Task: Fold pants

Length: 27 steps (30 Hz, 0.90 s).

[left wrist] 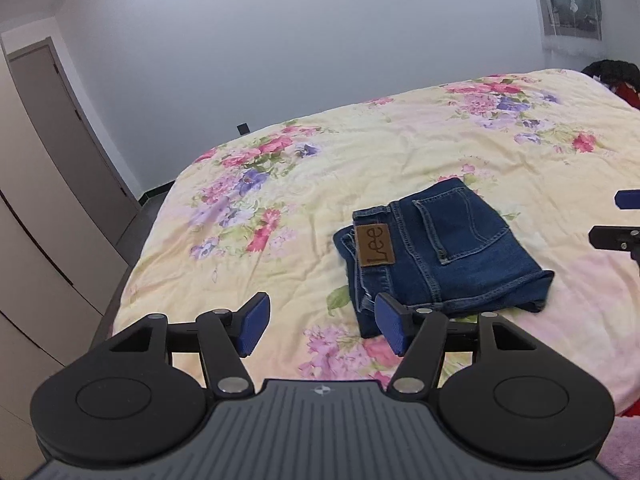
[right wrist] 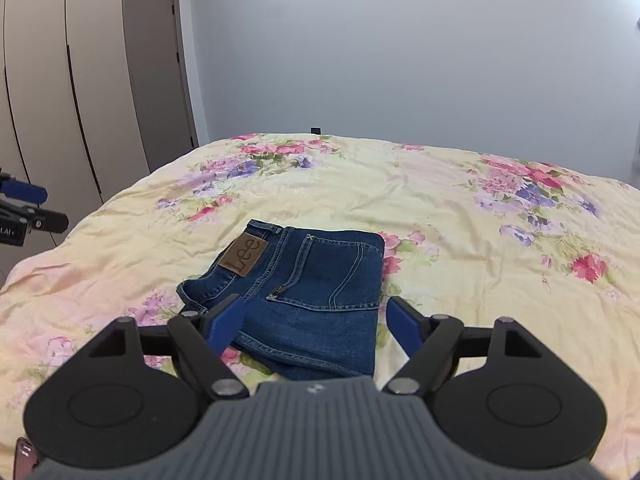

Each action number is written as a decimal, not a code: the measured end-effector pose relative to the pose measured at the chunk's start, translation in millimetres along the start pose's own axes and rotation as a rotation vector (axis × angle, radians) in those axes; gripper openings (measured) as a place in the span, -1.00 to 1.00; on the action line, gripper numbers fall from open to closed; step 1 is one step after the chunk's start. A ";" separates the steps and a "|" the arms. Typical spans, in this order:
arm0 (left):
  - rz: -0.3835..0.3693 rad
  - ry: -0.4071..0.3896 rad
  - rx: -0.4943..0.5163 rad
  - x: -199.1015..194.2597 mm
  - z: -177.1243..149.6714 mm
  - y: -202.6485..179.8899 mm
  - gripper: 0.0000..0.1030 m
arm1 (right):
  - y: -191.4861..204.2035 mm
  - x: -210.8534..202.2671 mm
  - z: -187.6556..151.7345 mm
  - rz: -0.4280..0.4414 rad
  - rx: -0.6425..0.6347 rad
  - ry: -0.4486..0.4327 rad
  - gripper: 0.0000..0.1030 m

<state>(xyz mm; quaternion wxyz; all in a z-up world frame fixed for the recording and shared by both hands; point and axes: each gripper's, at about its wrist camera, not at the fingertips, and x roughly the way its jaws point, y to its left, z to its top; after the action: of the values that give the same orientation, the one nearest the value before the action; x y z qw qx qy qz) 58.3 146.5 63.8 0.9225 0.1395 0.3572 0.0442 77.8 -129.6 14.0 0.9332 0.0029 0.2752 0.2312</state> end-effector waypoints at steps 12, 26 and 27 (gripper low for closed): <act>0.091 0.019 -0.211 -12.0 -48.9 -54.3 0.52 | 43.3 -42.6 -50.4 -0.038 -0.038 -0.029 0.57; 0.106 0.052 -0.247 -9.9 -64.9 -72.2 0.52 | 53.8 -39.5 -69.8 -0.026 -0.067 -0.004 0.57; 0.107 0.051 -0.249 -10.0 -64.7 -72.2 0.52 | 53.0 -39.9 -69.4 -0.027 -0.063 -0.007 0.57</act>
<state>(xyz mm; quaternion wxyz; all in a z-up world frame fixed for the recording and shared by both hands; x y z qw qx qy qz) 6.2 90.1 3.7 0.9196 0.0413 0.3645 0.1407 -10.3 -107.9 -17.3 0.9368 -0.0296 0.2645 0.2271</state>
